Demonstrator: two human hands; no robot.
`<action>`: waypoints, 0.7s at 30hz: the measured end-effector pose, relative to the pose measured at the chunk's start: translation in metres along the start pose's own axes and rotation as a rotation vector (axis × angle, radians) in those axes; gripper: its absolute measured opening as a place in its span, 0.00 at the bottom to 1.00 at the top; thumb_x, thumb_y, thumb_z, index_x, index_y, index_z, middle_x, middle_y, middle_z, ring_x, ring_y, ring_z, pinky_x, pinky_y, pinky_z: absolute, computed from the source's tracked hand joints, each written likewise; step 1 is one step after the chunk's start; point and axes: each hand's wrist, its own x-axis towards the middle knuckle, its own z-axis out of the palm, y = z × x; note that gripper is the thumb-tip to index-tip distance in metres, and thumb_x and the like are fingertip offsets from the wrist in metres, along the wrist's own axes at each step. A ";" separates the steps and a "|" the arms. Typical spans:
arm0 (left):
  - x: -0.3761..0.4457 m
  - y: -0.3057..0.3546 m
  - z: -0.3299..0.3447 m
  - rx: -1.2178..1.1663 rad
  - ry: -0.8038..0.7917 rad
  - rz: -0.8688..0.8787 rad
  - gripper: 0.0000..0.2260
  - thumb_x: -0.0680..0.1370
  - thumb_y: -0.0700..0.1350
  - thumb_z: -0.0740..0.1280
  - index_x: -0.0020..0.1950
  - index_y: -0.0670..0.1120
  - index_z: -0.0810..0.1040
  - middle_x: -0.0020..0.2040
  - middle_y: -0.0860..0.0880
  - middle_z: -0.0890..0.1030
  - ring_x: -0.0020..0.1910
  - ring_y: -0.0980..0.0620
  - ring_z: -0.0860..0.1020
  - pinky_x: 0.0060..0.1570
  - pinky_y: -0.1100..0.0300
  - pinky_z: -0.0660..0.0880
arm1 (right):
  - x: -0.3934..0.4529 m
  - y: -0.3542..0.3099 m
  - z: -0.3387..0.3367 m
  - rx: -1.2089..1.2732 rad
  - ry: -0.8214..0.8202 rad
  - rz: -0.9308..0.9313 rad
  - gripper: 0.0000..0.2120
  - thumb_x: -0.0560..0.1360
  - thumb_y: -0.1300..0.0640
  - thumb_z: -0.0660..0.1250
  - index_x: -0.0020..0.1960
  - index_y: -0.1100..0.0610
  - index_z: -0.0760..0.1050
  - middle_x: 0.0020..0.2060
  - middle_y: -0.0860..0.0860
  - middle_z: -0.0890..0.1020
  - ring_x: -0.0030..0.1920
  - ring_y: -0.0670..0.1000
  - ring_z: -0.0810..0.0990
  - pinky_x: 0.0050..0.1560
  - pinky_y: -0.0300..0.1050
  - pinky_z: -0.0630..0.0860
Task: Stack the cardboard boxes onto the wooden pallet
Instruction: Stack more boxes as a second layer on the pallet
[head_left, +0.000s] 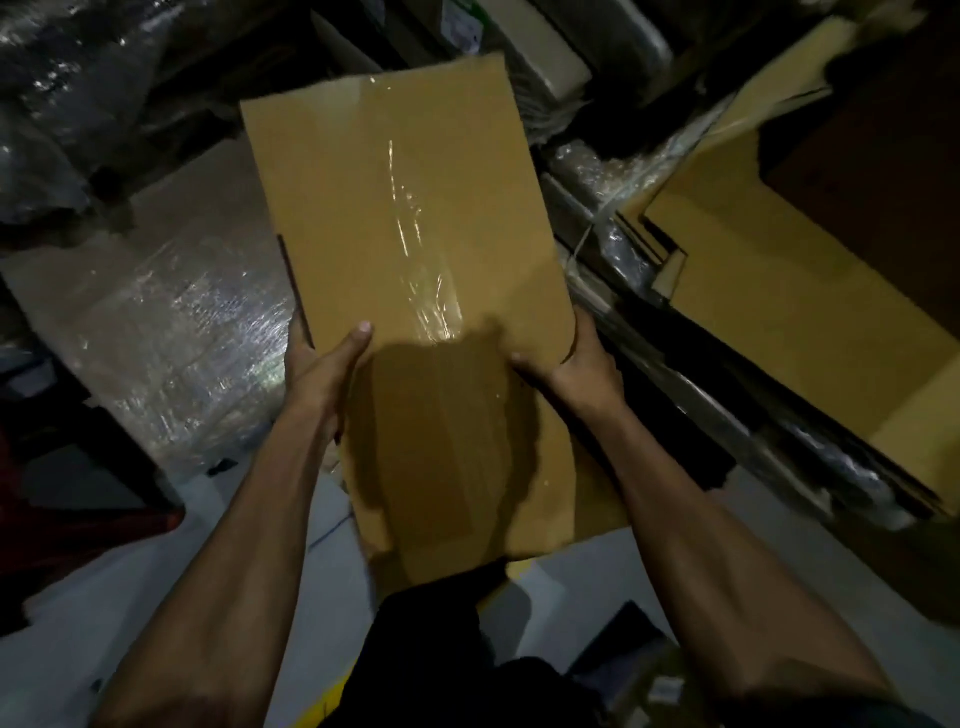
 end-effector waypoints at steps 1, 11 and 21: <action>-0.016 0.006 -0.004 0.017 -0.039 0.043 0.33 0.73 0.45 0.76 0.75 0.51 0.66 0.61 0.51 0.79 0.58 0.50 0.78 0.56 0.55 0.77 | -0.024 0.005 -0.005 0.026 0.034 0.011 0.50 0.64 0.32 0.76 0.78 0.40 0.54 0.70 0.51 0.73 0.69 0.59 0.71 0.68 0.63 0.70; -0.158 0.082 -0.012 0.195 -0.485 0.382 0.40 0.72 0.47 0.77 0.78 0.55 0.59 0.69 0.54 0.74 0.64 0.56 0.75 0.61 0.59 0.75 | -0.222 0.028 -0.071 0.248 0.341 0.085 0.43 0.68 0.33 0.74 0.76 0.41 0.58 0.62 0.45 0.75 0.65 0.56 0.75 0.66 0.63 0.71; -0.199 0.133 0.034 0.267 -0.951 0.529 0.41 0.73 0.36 0.74 0.78 0.55 0.55 0.64 0.62 0.73 0.59 0.69 0.75 0.51 0.75 0.73 | -0.308 0.034 -0.082 0.431 0.635 0.242 0.52 0.60 0.26 0.69 0.77 0.41 0.55 0.63 0.43 0.73 0.64 0.54 0.75 0.65 0.64 0.74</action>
